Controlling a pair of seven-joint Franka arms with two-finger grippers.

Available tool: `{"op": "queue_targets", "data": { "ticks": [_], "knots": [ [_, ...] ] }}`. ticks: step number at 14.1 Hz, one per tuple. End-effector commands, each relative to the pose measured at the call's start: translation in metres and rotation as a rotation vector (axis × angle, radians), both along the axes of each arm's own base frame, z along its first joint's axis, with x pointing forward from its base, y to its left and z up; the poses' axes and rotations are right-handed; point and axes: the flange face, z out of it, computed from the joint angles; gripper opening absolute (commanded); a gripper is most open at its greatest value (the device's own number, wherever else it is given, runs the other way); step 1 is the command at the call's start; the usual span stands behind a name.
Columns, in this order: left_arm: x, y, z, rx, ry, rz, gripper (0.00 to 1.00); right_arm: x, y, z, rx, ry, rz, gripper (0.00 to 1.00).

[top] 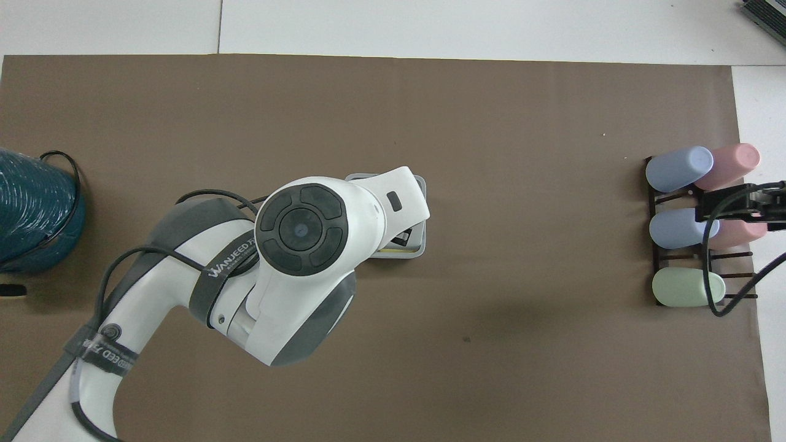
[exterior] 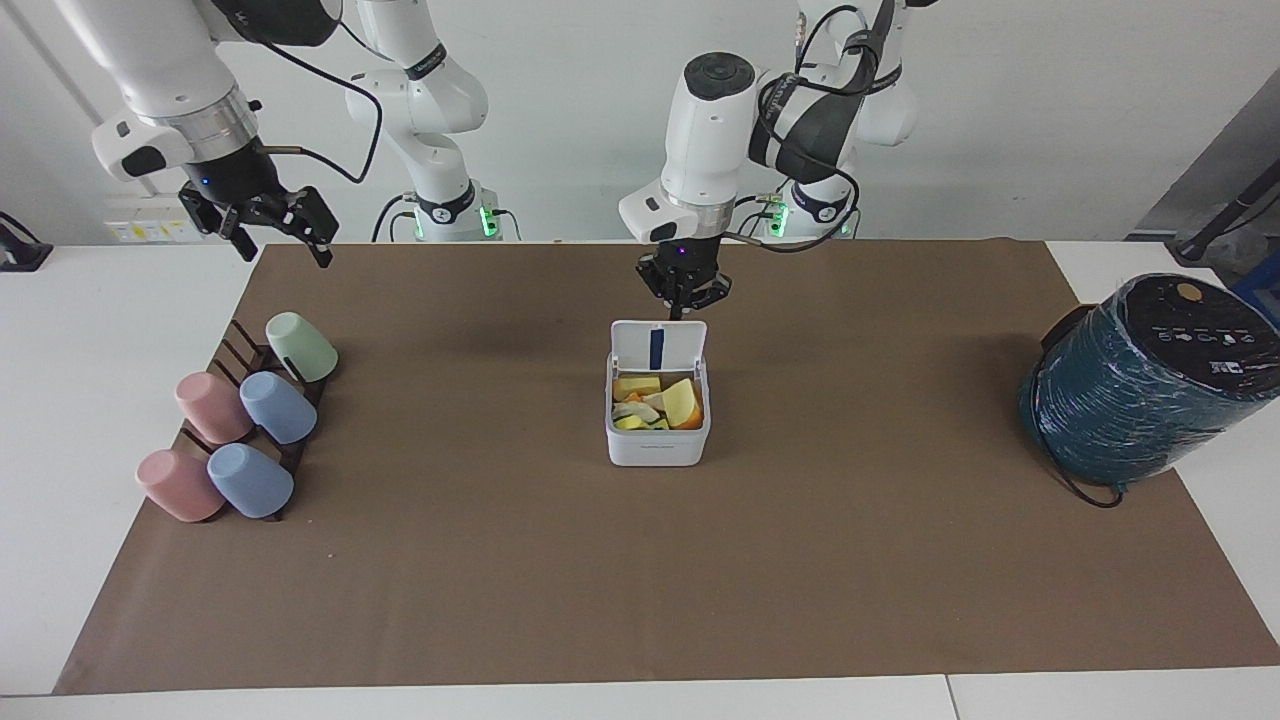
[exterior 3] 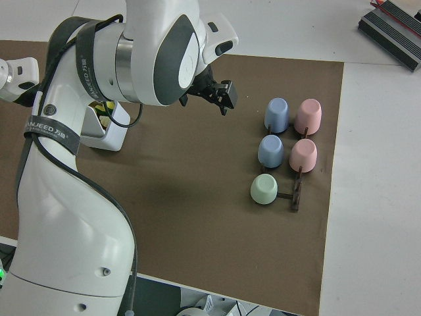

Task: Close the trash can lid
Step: 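Push the white lid down over the bin opening with the left gripper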

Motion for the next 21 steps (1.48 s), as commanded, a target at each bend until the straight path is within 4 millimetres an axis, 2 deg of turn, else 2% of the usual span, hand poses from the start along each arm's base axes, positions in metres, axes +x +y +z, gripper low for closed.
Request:
{"op": "queue_targets", "data": {
  "ticks": [1,9,12,15,17,19,21],
  "knots": [
    [0.013,-0.001,-0.017,-0.034,-0.024,0.019,0.0,-0.006,0.0,0.0,-0.02,-0.012,0.015,1.0],
    [0.035,-0.024,-0.092,-0.046,-0.031,0.013,0.0,-0.007,0.001,-0.002,-0.02,-0.008,0.015,1.0],
    [0.034,-0.029,-0.102,-0.05,-0.032,0.009,0.0,-0.007,0.001,-0.002,-0.02,-0.008,0.017,1.0],
    [0.03,-0.029,-0.095,-0.026,-0.002,0.008,0.0,-0.008,0.001,-0.002,-0.02,-0.006,0.017,1.0],
    [0.026,-0.017,-0.068,0.009,0.037,0.015,0.0,-0.008,0.002,-0.002,-0.02,-0.006,0.017,1.0],
    [0.012,-0.002,-0.036,0.046,0.078,0.02,0.0,-0.008,0.002,-0.002,-0.02,-0.006,0.017,1.0],
    [0.006,0.019,-0.01,0.078,0.112,0.04,0.0,-0.008,0.002,-0.002,-0.02,-0.006,0.015,1.0]
  ]
}}
